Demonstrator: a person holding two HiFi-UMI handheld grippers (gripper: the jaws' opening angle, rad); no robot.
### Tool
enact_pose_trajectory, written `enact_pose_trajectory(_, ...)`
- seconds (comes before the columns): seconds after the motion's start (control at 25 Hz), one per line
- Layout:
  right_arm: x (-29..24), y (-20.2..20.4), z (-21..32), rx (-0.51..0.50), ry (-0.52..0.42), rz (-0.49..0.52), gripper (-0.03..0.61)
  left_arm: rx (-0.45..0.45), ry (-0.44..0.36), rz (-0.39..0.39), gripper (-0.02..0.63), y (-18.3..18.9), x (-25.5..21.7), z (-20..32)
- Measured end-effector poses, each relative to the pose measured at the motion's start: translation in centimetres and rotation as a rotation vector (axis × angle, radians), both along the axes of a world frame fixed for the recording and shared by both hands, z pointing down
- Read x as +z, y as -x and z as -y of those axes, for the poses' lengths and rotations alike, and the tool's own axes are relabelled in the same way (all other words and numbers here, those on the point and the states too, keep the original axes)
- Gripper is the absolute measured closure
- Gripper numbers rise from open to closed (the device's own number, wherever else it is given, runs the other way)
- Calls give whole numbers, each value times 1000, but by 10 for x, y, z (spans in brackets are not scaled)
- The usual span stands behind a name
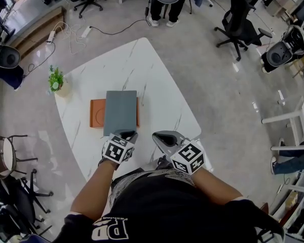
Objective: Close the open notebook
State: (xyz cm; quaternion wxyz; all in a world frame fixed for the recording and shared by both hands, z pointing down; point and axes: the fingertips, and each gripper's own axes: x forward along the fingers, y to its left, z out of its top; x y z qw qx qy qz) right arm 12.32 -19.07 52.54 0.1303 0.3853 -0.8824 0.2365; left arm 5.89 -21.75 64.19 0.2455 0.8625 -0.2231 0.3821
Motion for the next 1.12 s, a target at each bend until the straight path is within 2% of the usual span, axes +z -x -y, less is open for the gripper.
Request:
enact_pose_trajectory(0.28,0,7,-2,-8,-5,-2,584,10,9,-32,454,-2,0,-6)
enact_pose_trajectory(0.48,-6,13,-1,-21,-10,-4,584,-44,21,-99,454,3,-18,-5)
enact_pose_trajectory(0.88,-23,26,17,-50,-45,-15,584,-184,-65,-215,456,46,-66,5)
enact_pose_trajectory(1.12,-36,41,26,-82,-70,-10,584,-288,-148,-291,476,77,-98,13)
